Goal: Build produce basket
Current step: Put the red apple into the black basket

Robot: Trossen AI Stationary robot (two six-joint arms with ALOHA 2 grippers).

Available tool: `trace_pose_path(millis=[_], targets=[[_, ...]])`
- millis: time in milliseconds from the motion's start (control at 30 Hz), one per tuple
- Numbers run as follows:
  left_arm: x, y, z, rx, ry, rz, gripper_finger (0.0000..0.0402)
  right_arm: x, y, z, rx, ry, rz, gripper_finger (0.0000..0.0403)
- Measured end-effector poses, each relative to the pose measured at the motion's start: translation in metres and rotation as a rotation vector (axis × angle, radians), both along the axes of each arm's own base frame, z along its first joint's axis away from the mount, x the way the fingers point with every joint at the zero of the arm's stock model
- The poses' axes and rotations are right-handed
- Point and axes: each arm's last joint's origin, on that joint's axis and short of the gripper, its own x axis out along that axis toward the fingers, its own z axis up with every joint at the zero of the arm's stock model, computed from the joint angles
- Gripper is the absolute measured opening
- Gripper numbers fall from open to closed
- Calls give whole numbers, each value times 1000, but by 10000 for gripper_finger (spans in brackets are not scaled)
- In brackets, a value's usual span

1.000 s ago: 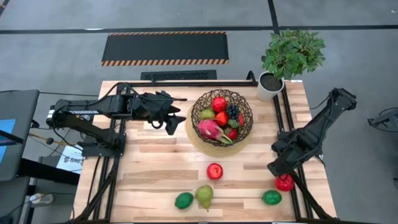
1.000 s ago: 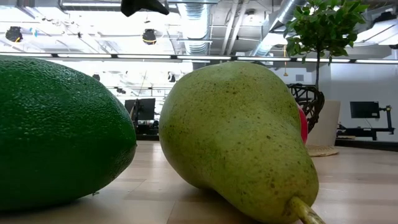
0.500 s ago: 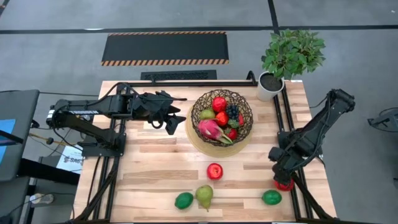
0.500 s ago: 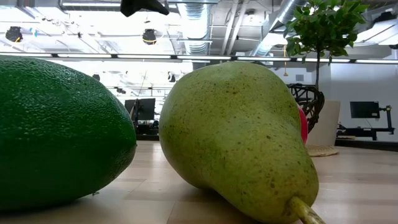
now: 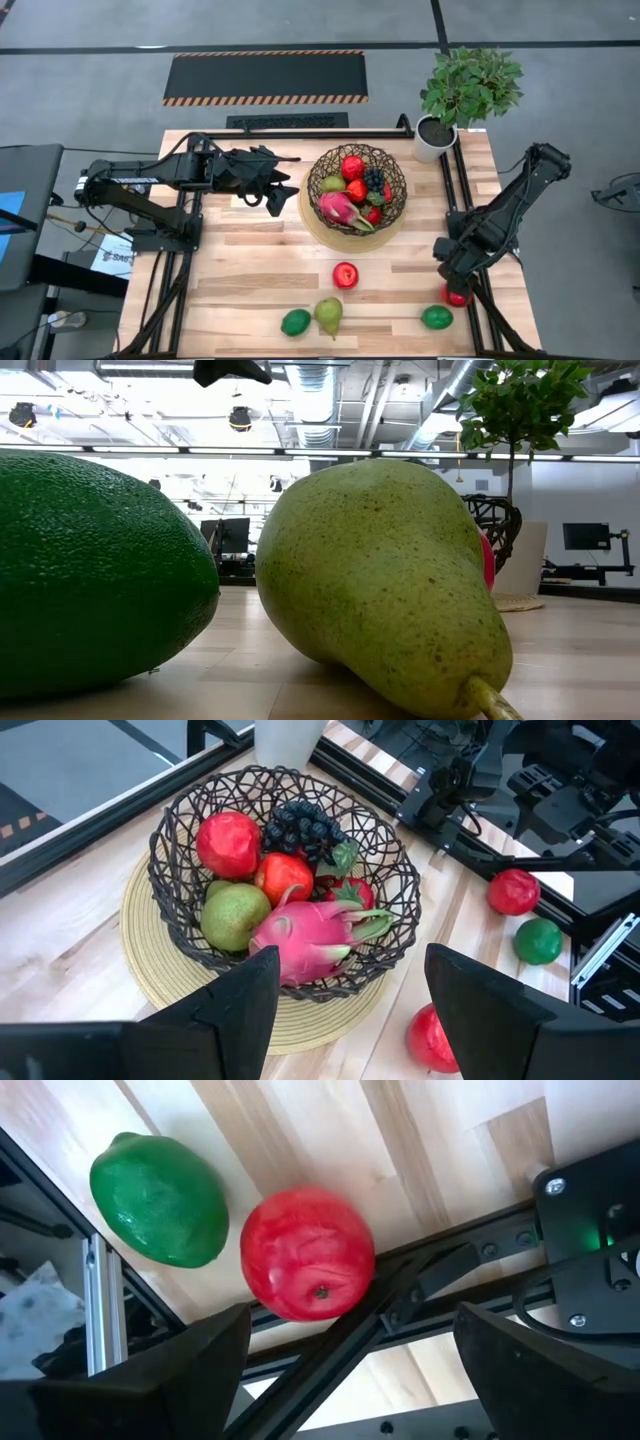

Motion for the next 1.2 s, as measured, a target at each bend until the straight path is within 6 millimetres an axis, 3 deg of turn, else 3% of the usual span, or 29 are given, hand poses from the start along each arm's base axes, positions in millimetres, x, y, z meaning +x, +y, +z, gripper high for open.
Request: trace_pose_path(millis=[600,933,1200], targets=[[0,0,0,4,0,6,236,0,-1,-1,-62,-79,57,364],[0,0,0,-1,-2,12,236,-8,9,-1,-72,-100,50,364],[0,0,0,8,-1,23,236,-17,24,-28,-11,-94,-36,364]])
